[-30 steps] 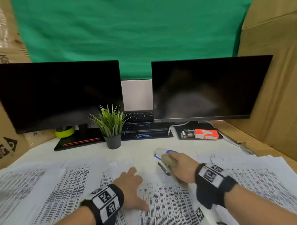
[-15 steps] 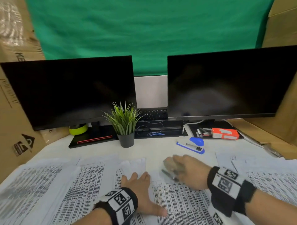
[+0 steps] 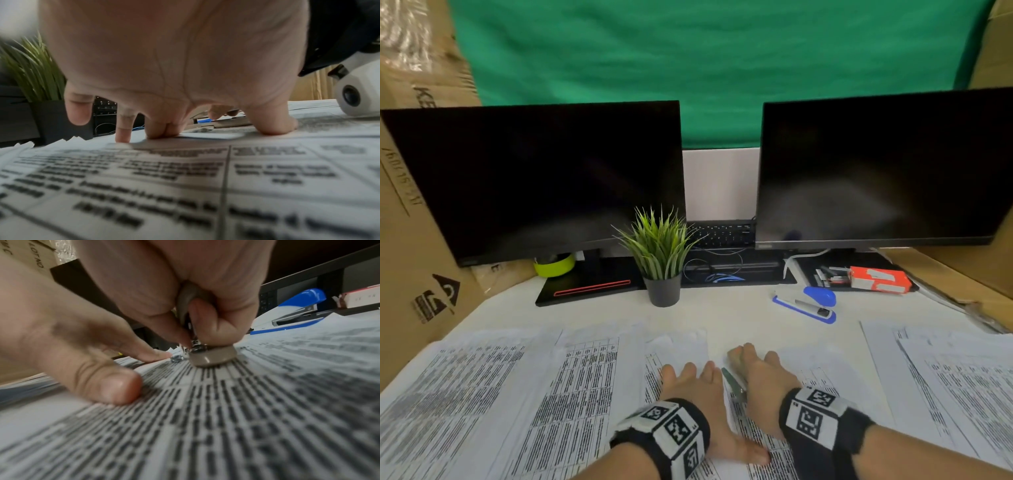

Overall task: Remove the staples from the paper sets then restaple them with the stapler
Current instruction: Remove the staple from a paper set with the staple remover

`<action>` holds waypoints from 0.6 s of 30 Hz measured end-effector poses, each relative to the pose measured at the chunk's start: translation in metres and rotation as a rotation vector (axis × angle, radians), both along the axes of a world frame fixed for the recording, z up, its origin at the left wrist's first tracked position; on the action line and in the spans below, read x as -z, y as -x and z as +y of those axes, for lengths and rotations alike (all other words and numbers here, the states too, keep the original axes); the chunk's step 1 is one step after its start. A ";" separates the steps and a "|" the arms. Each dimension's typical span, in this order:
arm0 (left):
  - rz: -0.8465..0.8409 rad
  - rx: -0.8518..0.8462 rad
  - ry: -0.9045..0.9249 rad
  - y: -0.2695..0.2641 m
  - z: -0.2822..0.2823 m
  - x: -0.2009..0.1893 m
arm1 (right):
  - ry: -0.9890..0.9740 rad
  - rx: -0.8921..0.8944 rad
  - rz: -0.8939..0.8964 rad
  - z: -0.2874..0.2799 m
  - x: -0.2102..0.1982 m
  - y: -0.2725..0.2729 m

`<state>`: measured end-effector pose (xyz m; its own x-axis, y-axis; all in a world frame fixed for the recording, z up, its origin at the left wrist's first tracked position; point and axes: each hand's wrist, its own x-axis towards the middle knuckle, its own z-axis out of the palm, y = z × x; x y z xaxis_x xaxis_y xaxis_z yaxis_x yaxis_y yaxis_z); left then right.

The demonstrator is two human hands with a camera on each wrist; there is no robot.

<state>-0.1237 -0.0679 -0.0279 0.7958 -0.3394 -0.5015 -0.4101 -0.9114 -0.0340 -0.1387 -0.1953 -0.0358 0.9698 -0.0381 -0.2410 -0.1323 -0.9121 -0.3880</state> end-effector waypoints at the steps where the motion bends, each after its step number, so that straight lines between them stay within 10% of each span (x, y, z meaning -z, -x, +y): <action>1: -0.010 -0.009 0.001 0.000 0.001 -0.001 | -0.005 0.018 0.003 0.004 0.000 -0.003; 18: -0.100 0.087 -0.043 0.001 -0.004 -0.011 | 0.060 -0.014 -0.089 -0.047 -0.029 -0.010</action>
<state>-0.1246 -0.0720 -0.0173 0.8111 -0.3895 -0.4364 -0.4804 -0.8692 -0.1171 -0.1289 -0.2423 -0.0072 0.9877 -0.0366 -0.1521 -0.0873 -0.9355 -0.3423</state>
